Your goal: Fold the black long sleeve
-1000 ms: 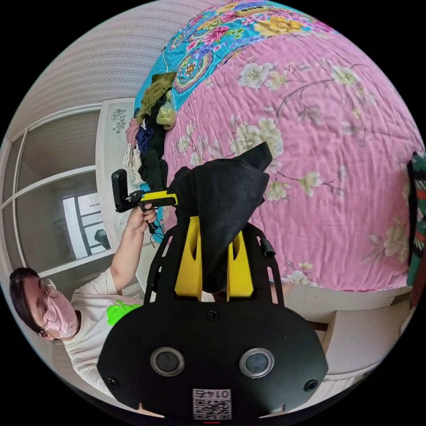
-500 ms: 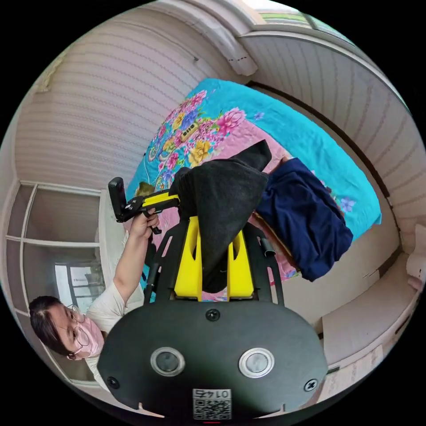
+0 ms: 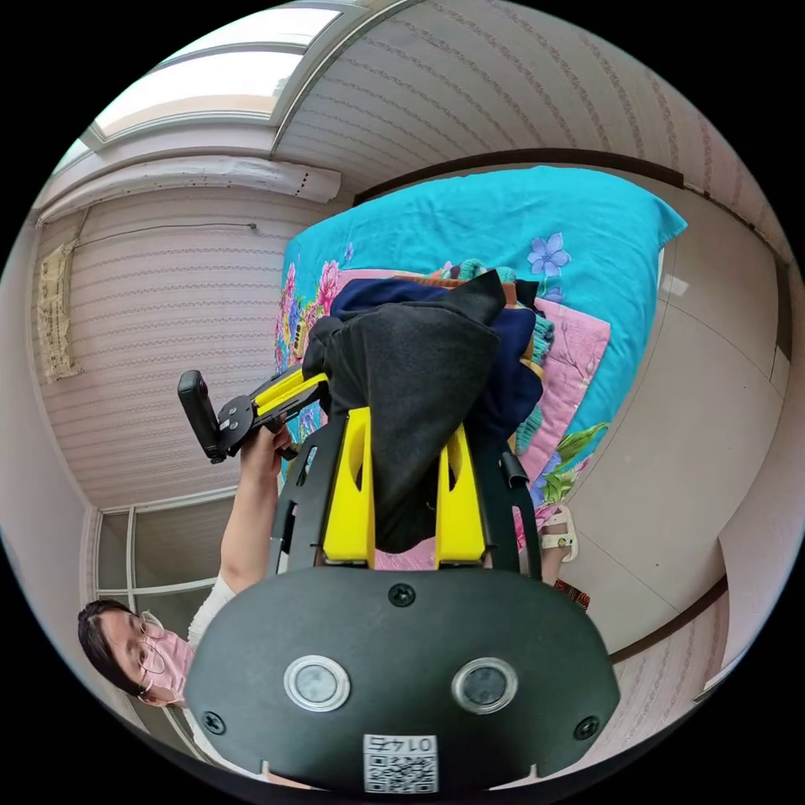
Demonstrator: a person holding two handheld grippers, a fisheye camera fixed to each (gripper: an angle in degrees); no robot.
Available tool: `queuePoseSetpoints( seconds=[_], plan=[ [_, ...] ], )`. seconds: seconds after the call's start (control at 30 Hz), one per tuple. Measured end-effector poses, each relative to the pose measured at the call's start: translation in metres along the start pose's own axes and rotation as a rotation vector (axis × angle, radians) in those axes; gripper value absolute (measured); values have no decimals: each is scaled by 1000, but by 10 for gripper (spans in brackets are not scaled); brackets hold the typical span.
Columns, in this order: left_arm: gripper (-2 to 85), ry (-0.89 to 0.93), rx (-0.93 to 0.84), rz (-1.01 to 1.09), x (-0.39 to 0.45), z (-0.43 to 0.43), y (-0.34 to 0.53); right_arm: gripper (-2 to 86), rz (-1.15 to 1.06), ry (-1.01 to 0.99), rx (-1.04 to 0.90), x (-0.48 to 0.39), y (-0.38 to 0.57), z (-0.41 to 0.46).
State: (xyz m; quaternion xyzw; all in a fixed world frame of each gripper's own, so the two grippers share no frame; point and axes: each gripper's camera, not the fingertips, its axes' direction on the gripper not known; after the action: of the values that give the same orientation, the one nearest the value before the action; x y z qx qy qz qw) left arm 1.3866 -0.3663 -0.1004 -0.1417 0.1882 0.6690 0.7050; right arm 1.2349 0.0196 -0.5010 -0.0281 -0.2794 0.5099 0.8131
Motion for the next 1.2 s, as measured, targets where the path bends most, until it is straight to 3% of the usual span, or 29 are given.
queuePoseSetpoints(
  seconds=[0.13, 0.27, 0.37, 0.53, 0.63, 0.83, 1.03, 1.2],
  plan=[
    [113, 46, 38, -47, -2, -13, 6, 125, -16, 5, 24, -3, 17, -21],
    [121, -17, 92, -74, -5, -56, 26, 117, -68, 27, 93, -21, 41, -49],
    [111, 13, 188, -66, 1, -91, 43, 133, -204, 155, 191, -64, 60, -64],
    [101, 17, 167, 35, 44, -98, 53, 134, -444, 337, 69, -146, 80, 3],
    [101, 4, 89, 53, 62, -79, 60, 135, -459, 439, -24, -157, 84, 59],
    [96, 1, 57, 42, 76, -67, 106, 134, -400, 425, -22, -157, 104, 118],
    [87, -81, 179, 46, 82, -133, 231, 153, -594, 403, 90, -221, 183, 161],
    [115, -83, 241, -124, 77, -173, 456, 161, -736, 371, -67, -274, 271, 287]
  ],
)
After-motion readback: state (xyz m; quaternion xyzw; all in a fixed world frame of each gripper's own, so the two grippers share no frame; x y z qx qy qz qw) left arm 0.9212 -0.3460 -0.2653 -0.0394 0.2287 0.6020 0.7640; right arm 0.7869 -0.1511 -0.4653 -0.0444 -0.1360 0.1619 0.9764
